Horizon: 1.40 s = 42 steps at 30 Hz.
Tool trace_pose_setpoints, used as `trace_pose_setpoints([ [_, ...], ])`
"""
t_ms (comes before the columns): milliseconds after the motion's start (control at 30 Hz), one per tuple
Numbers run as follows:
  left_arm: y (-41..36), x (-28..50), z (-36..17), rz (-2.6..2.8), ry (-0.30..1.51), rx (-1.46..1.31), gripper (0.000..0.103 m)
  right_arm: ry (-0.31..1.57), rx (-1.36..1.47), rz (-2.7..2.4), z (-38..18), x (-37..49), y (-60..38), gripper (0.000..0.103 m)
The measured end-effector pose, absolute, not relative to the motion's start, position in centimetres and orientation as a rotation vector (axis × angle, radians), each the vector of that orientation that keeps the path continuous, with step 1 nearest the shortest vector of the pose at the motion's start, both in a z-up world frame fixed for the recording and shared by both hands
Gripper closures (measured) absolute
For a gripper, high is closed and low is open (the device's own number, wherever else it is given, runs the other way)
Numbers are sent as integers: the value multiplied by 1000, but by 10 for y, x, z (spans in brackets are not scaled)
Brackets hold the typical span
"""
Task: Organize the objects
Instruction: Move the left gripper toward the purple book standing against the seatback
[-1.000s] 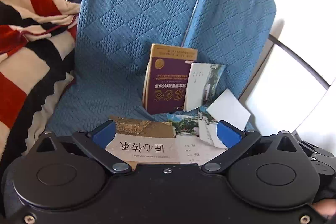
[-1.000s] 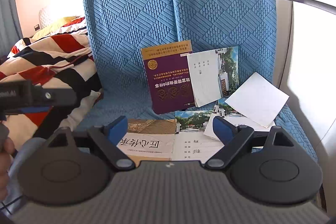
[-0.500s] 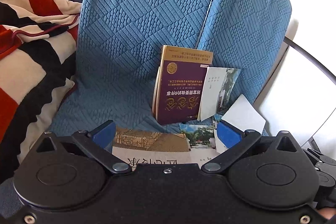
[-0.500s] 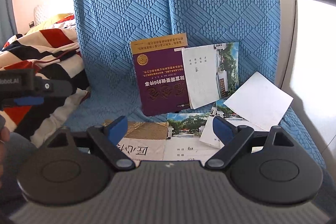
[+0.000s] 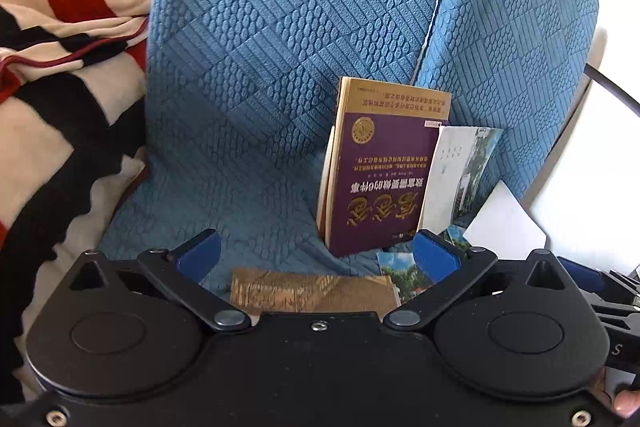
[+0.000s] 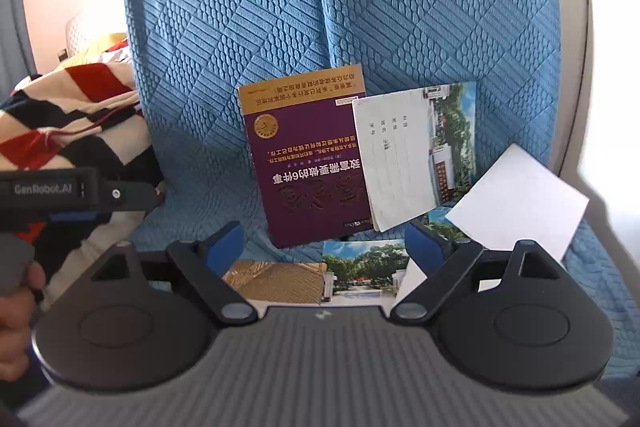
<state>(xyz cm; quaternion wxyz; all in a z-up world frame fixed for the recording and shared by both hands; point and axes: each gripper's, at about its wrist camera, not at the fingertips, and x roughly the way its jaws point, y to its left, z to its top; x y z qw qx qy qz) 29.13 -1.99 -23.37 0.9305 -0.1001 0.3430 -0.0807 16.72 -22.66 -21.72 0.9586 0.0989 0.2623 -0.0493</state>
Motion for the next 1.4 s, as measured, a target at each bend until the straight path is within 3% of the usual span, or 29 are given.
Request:
trace_pose_setpoints([
  [233,-23,327,-248,-246,740,-260,5,503,133,-69,-225,201,-225,37],
  [367,-25,347,-253,-283,759,-306,10,530,143,-56,-232,224,-229,64],
  [433,-28,356,-256,-273,760,-288,13,534,114,-66,-236,234,-228,72],
  [500,-29,367,-258,-276,768,-286,21,525,112,-62,-237,242,-230,72],
  [800,-30,414,-268,-281,775,-305,38,422,156,-101,-230,287,-265,71],
  [933,-31,433,-272,-318,777,-300,43,356,163,-104,-226,304,-283,44],
  [967,-32,437,-272,-323,779,-307,44,338,155,-95,-226,308,-287,41],
  [1133,-31,455,-277,-342,778,-352,50,330,218,-19,-228,328,-309,41],
  [1267,-35,466,-280,-349,802,-340,67,339,196,-4,-231,341,-311,41],
  [1400,-36,475,-283,-357,809,-374,68,376,224,5,-239,353,-318,41],
])
